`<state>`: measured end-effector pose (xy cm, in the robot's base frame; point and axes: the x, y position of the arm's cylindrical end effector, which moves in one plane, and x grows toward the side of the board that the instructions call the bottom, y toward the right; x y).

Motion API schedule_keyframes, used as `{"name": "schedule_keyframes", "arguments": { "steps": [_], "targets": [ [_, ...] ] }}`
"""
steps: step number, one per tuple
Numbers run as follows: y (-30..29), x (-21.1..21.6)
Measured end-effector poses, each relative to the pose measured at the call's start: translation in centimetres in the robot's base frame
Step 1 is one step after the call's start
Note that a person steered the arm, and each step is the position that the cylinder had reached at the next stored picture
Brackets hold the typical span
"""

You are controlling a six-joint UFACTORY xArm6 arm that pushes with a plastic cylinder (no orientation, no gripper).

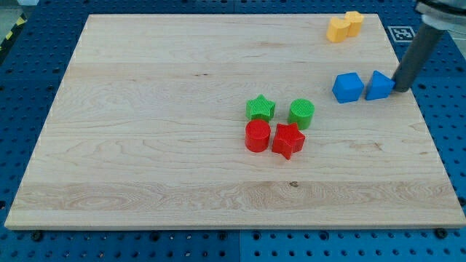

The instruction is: Move the yellow blocks close to the blue blocks

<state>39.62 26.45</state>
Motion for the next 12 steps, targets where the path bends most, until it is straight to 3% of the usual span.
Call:
{"name": "schedule_keyframes", "arguments": {
  "steps": [2, 3, 4, 6, 8, 9, 10, 12],
  "targets": [
    [0.0, -0.2],
    [4.2, -4.0],
    [4.2, -9.5],
    [4.2, -10.7],
    [4.5, -17.8],
    [1.1, -19.4],
    [-3.7, -18.6],
    [-3.5, -16.0]
  ]
}}
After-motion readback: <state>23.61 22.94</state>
